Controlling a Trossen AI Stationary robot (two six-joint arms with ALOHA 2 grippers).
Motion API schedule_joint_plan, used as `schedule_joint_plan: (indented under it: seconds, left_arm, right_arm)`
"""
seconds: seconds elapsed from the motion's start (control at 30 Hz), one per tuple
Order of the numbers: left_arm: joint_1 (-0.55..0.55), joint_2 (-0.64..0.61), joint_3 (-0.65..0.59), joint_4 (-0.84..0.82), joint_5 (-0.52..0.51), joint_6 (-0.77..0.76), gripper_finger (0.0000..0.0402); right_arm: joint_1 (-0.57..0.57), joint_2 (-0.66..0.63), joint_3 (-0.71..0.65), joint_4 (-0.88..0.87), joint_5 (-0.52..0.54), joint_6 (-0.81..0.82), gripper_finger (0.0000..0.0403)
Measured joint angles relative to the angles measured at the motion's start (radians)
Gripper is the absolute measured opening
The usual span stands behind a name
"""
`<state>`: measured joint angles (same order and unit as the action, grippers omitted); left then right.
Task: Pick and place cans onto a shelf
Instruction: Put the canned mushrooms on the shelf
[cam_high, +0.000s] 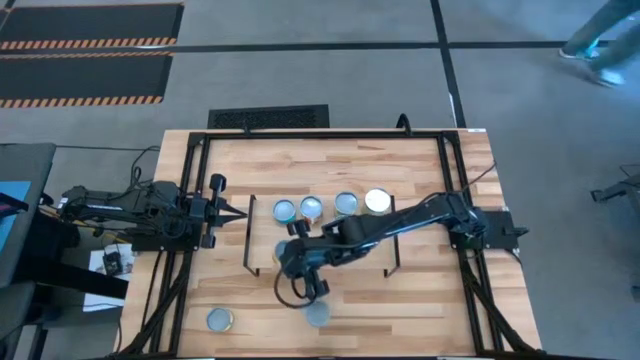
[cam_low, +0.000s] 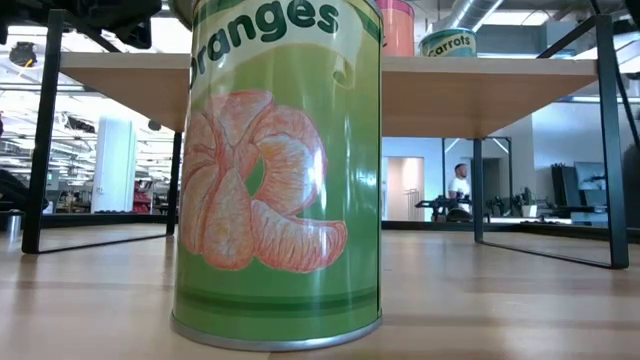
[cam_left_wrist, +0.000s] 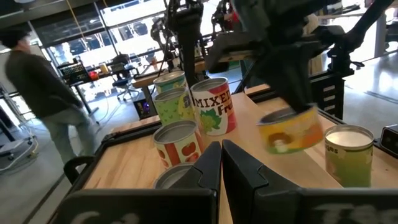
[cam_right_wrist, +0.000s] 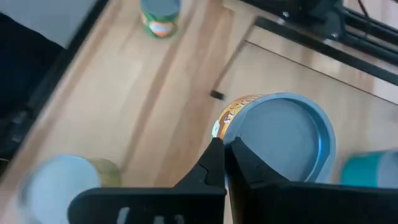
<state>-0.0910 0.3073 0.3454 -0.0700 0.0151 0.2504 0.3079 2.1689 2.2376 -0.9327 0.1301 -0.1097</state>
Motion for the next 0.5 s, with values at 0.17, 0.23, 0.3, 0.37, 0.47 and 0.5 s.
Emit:
schedule_joint_plan:
  seconds: [0.17, 0.23, 0.3, 0.37, 0.47, 0.5]
  left_arm:
    - [0.000, 0.000, 0.000, 0.000, 0.000, 0.000, 0.0004]
    - [0.000, 0.000, 0.000, 0.001, 0.000, 0.000, 0.0004]
    - [0.000, 0.000, 0.000, 0.001, 0.000, 0.000, 0.0004]
    - [0.000, 0.000, 0.000, 0.001, 0.000, 0.000, 0.0004]
    - [0.000, 0.000, 0.000, 0.001, 0.000, 0.000, 0.0004]
    - [0.000, 0.000, 0.000, 0.001, 0.000, 0.000, 0.0004]
  right_arm:
    - [-0.024, -0.003, -0.001, 0.006, 0.046, -0.008, 0.0012]
    - [-0.031, -0.002, -0.002, 0.005, 0.050, -0.022, 0.0012]
    - [-0.038, -0.003, -0.002, 0.008, 0.050, -0.031, 0.0012]
    - [-0.046, 0.002, -0.002, 0.006, 0.041, -0.032, 0.0012]
    - [-0.060, 0.032, -0.004, 0.020, 0.028, -0.045, 0.0012]
    - [-0.062, 0.037, -0.006, 0.003, 0.028, -0.051, 0.0012]
